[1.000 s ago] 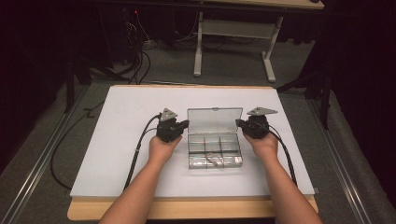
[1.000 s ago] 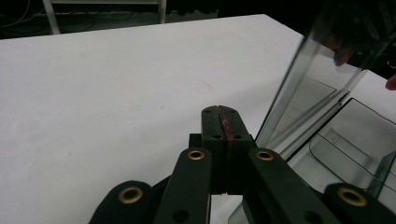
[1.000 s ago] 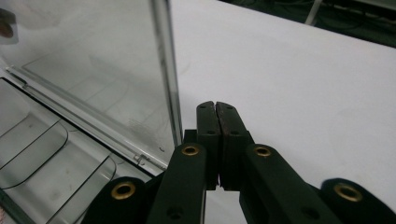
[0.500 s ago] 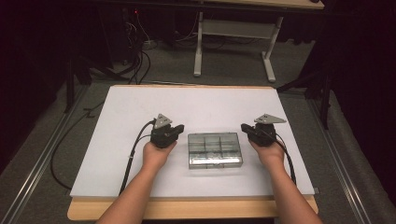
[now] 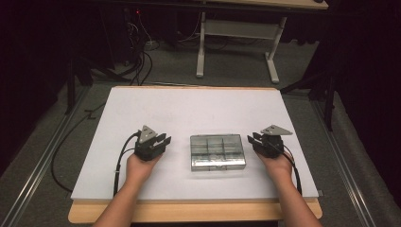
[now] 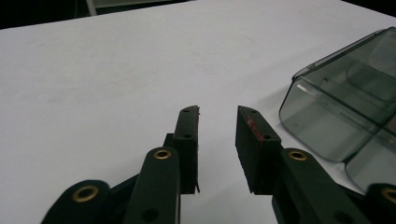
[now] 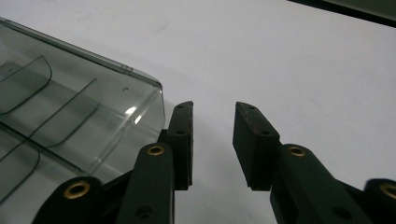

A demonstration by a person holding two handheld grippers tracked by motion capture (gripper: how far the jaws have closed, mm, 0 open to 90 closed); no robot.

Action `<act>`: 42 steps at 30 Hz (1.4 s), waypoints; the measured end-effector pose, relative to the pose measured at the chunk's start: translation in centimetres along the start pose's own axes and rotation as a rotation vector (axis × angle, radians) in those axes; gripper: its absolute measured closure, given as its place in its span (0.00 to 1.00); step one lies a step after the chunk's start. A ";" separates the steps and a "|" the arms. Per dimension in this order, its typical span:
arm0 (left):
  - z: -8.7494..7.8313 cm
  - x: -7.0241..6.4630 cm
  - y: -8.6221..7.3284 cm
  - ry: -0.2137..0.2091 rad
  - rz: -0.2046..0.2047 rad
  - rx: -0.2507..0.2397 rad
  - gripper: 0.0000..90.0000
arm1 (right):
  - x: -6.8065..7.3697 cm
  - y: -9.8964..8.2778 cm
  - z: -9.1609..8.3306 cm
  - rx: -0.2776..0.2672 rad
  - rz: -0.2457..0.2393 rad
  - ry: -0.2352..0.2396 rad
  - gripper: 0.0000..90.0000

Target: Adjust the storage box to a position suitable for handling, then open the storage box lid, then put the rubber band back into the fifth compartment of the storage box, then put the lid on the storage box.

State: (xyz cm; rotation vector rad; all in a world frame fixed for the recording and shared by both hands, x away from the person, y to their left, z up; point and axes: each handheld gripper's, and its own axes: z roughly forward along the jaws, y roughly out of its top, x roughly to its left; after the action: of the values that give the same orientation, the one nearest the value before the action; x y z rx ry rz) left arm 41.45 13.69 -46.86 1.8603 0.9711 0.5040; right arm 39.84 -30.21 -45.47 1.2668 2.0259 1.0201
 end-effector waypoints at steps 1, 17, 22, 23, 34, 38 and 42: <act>-0.4 0.2 -0.2 0.010 0.005 -0.001 0.75 | -0.1 -0.3 -0.2 0.000 0.009 -0.003 0.74; -5.7 4.6 -4.3 0.171 0.016 0.059 0.62 | -1.3 -4.5 -3.3 -0.013 0.029 -0.087 0.64; -6.3 4.8 -4.8 0.171 0.012 0.048 0.60 | -1.3 -5.2 -3.7 -0.039 0.031 -0.100 0.64; -6.3 4.8 -4.9 0.166 0.017 0.045 0.59 | -1.3 -5.2 -3.7 -0.039 0.034 -0.099 0.64; -5.4 3.9 -4.9 0.170 0.112 0.127 0.41 | -0.9 -5.6 -3.8 -0.061 0.047 -0.173 0.59; -5.6 4.1 -4.9 0.166 0.096 0.112 0.41 | -0.9 -5.6 -3.7 -0.057 0.046 -0.172 0.58; -5.7 4.1 -4.9 0.166 0.093 0.102 0.40 | -0.9 -5.6 -3.7 -0.055 0.037 -0.177 0.58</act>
State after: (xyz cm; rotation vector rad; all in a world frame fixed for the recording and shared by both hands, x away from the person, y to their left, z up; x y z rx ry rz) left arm 37.96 21.30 -48.77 1.9856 1.0398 0.6849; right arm 34.58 -33.70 -47.91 1.3220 1.8354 0.9386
